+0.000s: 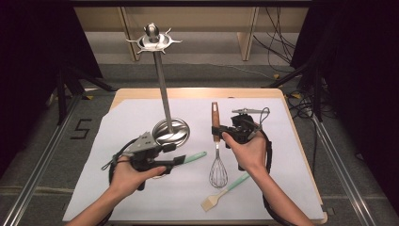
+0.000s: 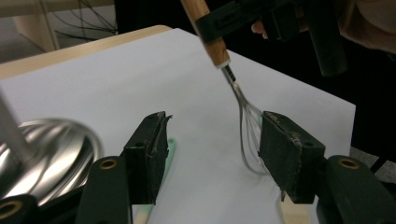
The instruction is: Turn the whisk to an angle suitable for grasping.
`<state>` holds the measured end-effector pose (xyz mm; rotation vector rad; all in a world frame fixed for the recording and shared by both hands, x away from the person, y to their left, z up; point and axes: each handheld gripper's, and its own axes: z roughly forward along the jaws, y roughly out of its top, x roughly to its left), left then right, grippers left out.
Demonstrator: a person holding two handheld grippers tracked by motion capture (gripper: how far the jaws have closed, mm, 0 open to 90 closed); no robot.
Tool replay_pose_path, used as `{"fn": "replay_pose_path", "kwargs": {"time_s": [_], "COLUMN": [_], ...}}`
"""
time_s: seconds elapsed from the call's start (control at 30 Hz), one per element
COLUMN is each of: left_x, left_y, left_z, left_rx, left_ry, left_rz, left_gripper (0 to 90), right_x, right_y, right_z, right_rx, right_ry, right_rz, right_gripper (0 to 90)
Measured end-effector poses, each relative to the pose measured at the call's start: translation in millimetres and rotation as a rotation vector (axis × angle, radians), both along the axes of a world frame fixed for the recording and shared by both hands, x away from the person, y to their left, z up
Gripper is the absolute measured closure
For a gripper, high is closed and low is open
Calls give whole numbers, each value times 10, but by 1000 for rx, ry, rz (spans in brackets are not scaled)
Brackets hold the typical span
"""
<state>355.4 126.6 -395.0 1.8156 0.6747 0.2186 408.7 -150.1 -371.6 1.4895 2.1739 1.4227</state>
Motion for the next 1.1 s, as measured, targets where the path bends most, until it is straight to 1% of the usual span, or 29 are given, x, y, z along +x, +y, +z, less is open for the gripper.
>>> {"fn": "replay_pose_path", "kwargs": {"time_s": [0.03, 0.1, 0.13, 0.17, 0.2, 0.23, 0.27, 0.3, 0.33, 0.37, 0.4, 0.43, 0.47, 0.5, 0.53, 0.57, 0.6, 0.63, 0.67, 0.7, 0.73, 0.77, 0.8, 0.87, 0.9, 0.93, 0.97, 1.03, 1.1], "left_x": [68, 161, 254, 286, 324, 324, 343, 349, 366, 371, 371, 374, 374, 373, 381, 381, 387, 384, 387, 387, 389, 393, 385, 381, 376, 368, 368, 346, 322], "left_y": [-97, -229, -326, -376, -421, -421, -468, -494, -521, -549, -549, -562, -562, -565, -561, -561, -558, -551, -529, -529, -512, -496, -488, -471, -466, -446, -446, -429, -418], "left_z": [21, 35, 22, 5, -17, -17, -35, -41, -41, -29, -29, -16, -16, -14, -12, -12, -13, -9, -3, -3, 1, 4, 9, 20, 25, 37, 37, 70, 97], "left_rx": [2, -2, -16, -28, -42, -42, -48, -56, -81, -123, -123, -149, -149, -158, -169, -169, -182, -190, -206, -206, -215, -220, -230, -224, -224, -224, -224, -187, -164], "left_ry": [1, 21, 31, 56, 64, 64, 81, 93, 89, 96, 96, 92, 92, 99, 98, 98, 89, 91, 90, 90, 88, 86, 100, 85, 86, 81, 81, 54, 35], "left_rz": [-12, -22, -53, -55, -64, -64, -59, -57, -71, -93, -93, -122, -122, -120, -126, -126, -137, -134, -139, -139, -140, -146, -146, -151, -146, -133, -133, -108, -80], "left_gripper": [411, 416, 427, 434, 442, 452, 460, 460, 470, 490, 495, 504, 517, 517, 543, 554, 554, 572, 614, 642, 642, 670, 688, 705, 709, 720, 722, 724, 728], "right_x": [-33, -98, -152, -168, -198, -198, -255, -255, -265, -308, -308, -339, -339, -341, -351, -351, -357, -359, -368, -368, -373, -391, -373, -382, -382, -389, -389, -387, -393], "right_y": [0, -6, -9, -10, -5, -5, 7, 7, 6, 22, 22, 37, 37, 41, 50, 50, 59, 72, 92, 92, 93, 105, 110, 118, 125, 122, 122, 139, 149], "right_z": [14, 41, 71, 84, 104, 104, 142, 142, 153, 174, 174, 189, 189, 191, 212, 212, 220, 228, 237, 237, 244, 252, 237, 245, 241, 259, 259, 263, 280], "right_rx": [4, 5, 19, 10, 19, 19, 33, 33, 31, 42, 42, 44, 44, 53, 61, 61, 60, 74, 77, 77, 73, 89, 101, 104, 111, 107, 107, 125, 103], "right_ry": [-8, -35, -55, -75, -86, -86, -91, -91, -100, -108, -108, -114, -114, -128, -143, -143, -147, -159, -164, -164, -160, -145, -176, -170, -190, -177, -177, -188, -206], "right_rz": [-3, 7, 25, 30, 43, 43, 45, 45, 54, 54, 54, 56, 56, 66, 85, 85, 85, 100, 95, 95, 99, 92, 108, 117, 110, 120, 120, 126, 125], "right_gripper": [714, 714, 714, 714, 714, 714, 714, 714, 714, 714, 714, 714, 714, 714, 714, 714, 714, 714, 714, 714, 714, 714, 714, 713, 713, 713, 713, 709, 696]}}
